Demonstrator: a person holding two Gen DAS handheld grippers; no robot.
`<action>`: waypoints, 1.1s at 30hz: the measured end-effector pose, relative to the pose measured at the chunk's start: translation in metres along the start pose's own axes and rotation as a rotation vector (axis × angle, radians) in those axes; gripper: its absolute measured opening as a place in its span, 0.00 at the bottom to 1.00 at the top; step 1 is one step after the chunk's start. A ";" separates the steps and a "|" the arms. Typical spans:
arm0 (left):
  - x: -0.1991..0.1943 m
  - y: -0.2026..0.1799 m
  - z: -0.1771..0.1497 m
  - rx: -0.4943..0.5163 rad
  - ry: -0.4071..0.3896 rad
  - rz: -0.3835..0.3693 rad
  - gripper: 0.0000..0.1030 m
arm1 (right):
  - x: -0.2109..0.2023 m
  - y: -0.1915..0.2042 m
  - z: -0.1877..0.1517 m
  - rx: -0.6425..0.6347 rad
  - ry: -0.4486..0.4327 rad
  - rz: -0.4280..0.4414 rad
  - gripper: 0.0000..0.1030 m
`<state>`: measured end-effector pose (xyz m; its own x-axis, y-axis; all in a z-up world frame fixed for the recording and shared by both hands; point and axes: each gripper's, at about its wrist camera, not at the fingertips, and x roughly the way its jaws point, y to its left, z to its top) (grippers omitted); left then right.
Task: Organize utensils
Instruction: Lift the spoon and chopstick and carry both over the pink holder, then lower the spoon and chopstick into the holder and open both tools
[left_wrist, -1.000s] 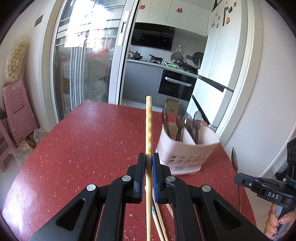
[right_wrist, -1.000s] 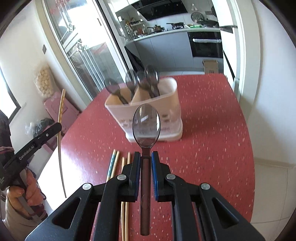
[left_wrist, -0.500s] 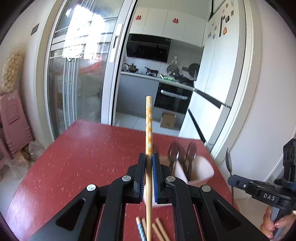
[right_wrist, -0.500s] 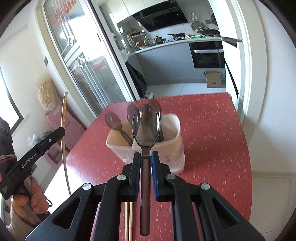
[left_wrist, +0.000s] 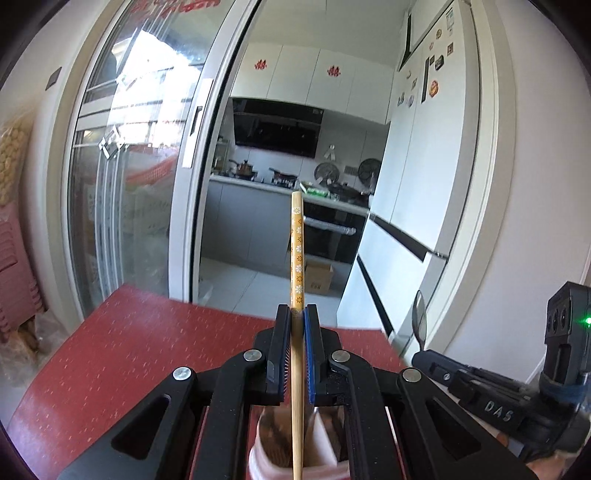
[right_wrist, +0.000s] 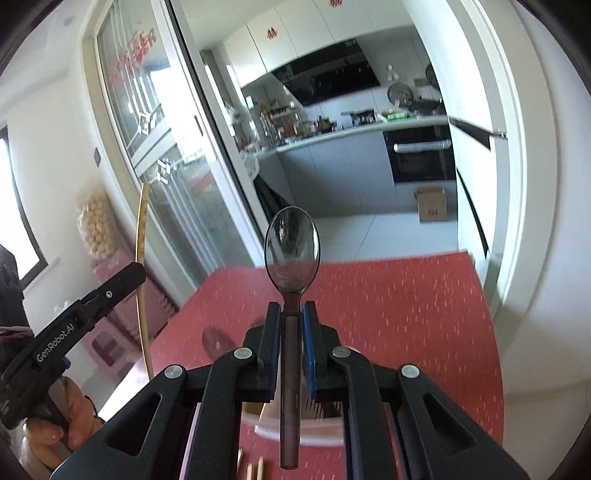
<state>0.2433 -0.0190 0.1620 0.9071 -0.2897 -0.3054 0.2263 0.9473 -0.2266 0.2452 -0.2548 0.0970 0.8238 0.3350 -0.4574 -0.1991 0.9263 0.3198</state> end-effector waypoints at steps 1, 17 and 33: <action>0.002 -0.001 0.001 0.002 -0.010 -0.001 0.36 | 0.004 0.000 0.003 -0.009 -0.022 -0.001 0.12; 0.057 -0.005 -0.024 -0.004 -0.047 0.043 0.36 | 0.055 0.002 -0.017 -0.121 -0.148 -0.060 0.12; 0.048 -0.012 -0.069 0.066 -0.007 0.078 0.36 | 0.060 0.016 -0.064 -0.303 -0.150 -0.124 0.12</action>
<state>0.2597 -0.0537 0.0866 0.9252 -0.2143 -0.3131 0.1777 0.9739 -0.1414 0.2574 -0.2087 0.0222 0.9158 0.2084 -0.3434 -0.2223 0.9750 -0.0011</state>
